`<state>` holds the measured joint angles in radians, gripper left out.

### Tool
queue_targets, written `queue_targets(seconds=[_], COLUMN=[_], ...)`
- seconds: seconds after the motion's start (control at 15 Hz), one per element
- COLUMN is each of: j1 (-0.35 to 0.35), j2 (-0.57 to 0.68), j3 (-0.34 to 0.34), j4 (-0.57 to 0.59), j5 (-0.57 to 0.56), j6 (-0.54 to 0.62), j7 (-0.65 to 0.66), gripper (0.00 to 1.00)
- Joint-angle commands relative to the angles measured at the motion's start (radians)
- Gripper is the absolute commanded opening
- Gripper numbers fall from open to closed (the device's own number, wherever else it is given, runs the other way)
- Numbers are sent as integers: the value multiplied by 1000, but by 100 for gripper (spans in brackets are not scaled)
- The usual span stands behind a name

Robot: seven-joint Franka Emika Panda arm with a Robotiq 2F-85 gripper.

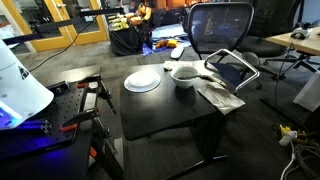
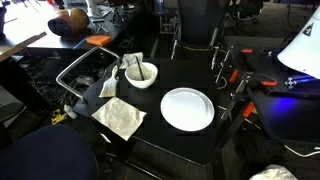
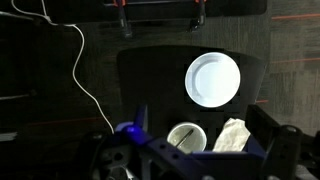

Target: Take the marker out of the bowl and put it on the table

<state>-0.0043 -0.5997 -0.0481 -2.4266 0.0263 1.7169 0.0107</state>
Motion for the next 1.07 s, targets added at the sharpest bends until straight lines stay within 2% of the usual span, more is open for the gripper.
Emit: queue_targets(seconds=[0.0,0.4,0.8,1.0], j1=[-15,0,-6,-5], j2=[79,222,394,481], j3=[54,106,162,167], j4=[8,4,27,45], j5=[30,75,35,16], j6=[107,332,524,605], j7=[129,254,447,547], gripper=[100,100,100,100])
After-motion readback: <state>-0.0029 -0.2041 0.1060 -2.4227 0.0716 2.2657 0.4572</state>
